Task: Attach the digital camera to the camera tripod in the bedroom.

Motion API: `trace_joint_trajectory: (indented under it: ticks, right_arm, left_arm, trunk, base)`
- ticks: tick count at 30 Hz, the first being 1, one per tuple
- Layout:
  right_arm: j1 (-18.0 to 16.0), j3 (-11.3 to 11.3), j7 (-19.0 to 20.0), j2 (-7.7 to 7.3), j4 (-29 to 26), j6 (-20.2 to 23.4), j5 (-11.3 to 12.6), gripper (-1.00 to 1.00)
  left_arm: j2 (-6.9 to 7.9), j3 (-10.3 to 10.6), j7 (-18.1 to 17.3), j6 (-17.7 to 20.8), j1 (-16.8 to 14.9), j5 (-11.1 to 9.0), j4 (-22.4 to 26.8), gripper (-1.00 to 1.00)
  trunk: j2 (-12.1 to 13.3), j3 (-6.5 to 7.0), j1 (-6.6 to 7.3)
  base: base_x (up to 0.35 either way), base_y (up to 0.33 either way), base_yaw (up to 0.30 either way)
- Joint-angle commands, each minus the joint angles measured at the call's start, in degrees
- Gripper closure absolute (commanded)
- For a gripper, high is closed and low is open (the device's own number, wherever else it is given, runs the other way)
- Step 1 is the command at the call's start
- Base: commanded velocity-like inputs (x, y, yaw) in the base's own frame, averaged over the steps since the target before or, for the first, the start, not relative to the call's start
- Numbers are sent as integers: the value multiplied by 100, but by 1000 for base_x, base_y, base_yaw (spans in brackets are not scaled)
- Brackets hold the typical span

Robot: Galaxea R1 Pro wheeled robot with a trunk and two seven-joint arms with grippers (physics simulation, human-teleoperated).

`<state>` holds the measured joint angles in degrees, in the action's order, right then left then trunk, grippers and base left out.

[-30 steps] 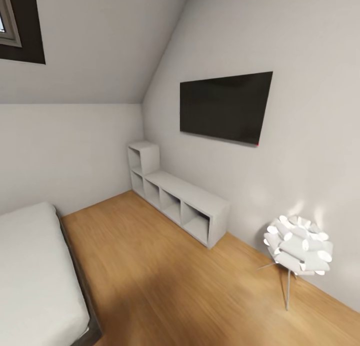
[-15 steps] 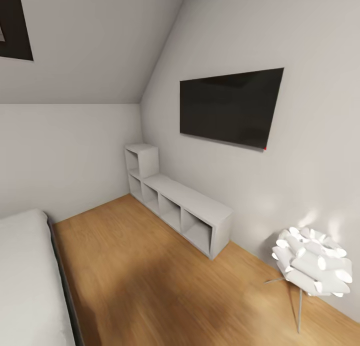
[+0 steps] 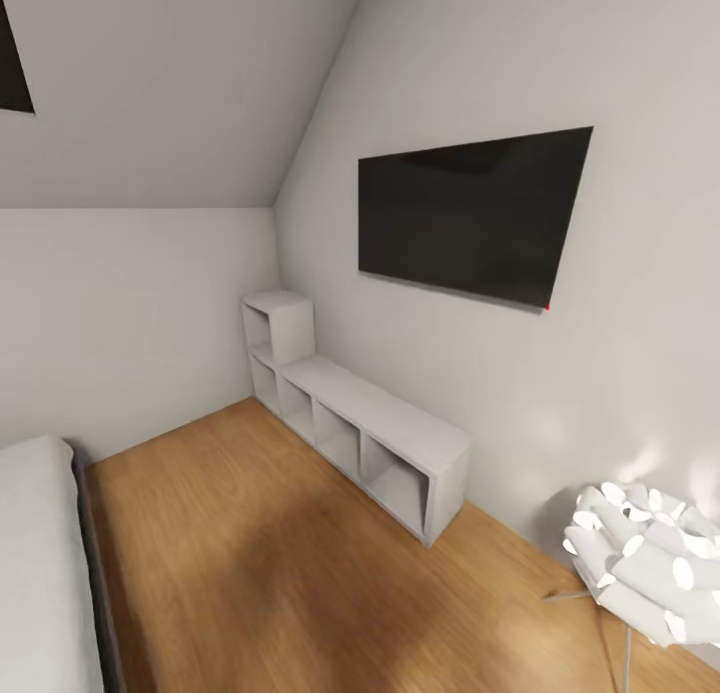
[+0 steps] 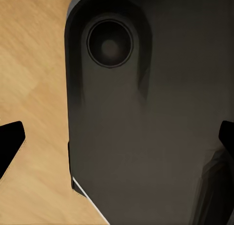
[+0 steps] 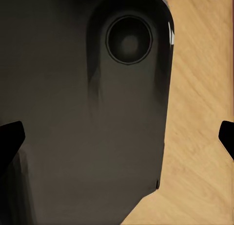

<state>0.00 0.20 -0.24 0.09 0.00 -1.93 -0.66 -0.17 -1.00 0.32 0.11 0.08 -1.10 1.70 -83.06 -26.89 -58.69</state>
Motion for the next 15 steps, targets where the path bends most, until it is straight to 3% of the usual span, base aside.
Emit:
trace_joint_trajectory:
  ticks: [1, 4, 15]
  right_arm:
    - [0, 0, -2, 0, 0, -18, -3, -100]
    - [0, -5, -2, 0, 0, -18, 14, -100]
    - [-1, -2, -2, -1, 0, -18, 22, -100]
  left_arm:
    - [-1, -10, 3, -5, 1, -10, 6, -100]
    - [-1, -13, 3, -20, 1, -8, 6, -100]
    - [-1, -15, 3, -37, 2, -4, 6, -100]
  trunk:
    - [-2, -4, -3]
    - [-2, -4, -3]
    - [-2, -4, -3]
  base:
    - [313, 0, -90]
    - [247, 0, -161]
    - [26, 0, -234]
